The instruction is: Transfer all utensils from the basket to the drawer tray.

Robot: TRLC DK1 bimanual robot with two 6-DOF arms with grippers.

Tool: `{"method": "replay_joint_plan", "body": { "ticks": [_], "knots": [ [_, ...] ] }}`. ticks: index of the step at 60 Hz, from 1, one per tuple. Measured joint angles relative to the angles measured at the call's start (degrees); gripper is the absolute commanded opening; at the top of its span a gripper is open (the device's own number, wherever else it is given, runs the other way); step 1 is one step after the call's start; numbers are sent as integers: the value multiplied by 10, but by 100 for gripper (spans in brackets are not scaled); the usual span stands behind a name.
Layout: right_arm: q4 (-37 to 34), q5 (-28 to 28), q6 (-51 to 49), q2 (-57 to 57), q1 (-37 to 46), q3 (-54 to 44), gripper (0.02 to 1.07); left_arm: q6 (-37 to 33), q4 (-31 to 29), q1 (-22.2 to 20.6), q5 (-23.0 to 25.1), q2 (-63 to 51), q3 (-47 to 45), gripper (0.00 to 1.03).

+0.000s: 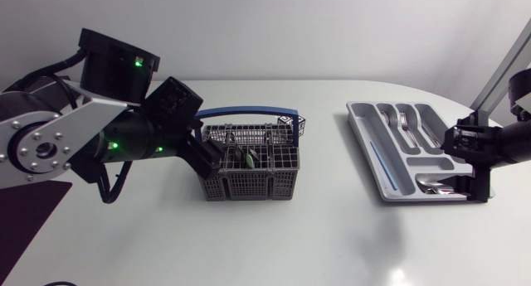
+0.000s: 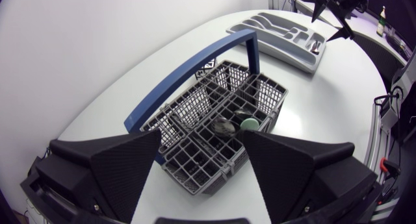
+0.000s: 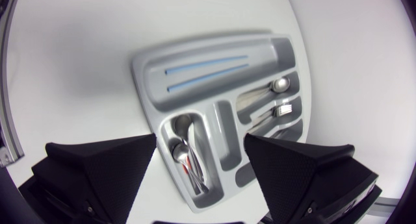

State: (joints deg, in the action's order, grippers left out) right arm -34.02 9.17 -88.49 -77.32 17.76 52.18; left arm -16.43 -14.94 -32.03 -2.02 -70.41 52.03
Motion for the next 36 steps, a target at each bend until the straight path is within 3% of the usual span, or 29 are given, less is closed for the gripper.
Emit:
{"method": "replay_joint_plan", "body": {
  "ticks": [18,36],
  "knots": [
    [-59,-7,277,70,-262,8,102,-36,14,35,26,0,-43,87],
    [-22,-44,499,30,-464,60,102,-64,42,51,83,10,-70,87]
  ]
}}
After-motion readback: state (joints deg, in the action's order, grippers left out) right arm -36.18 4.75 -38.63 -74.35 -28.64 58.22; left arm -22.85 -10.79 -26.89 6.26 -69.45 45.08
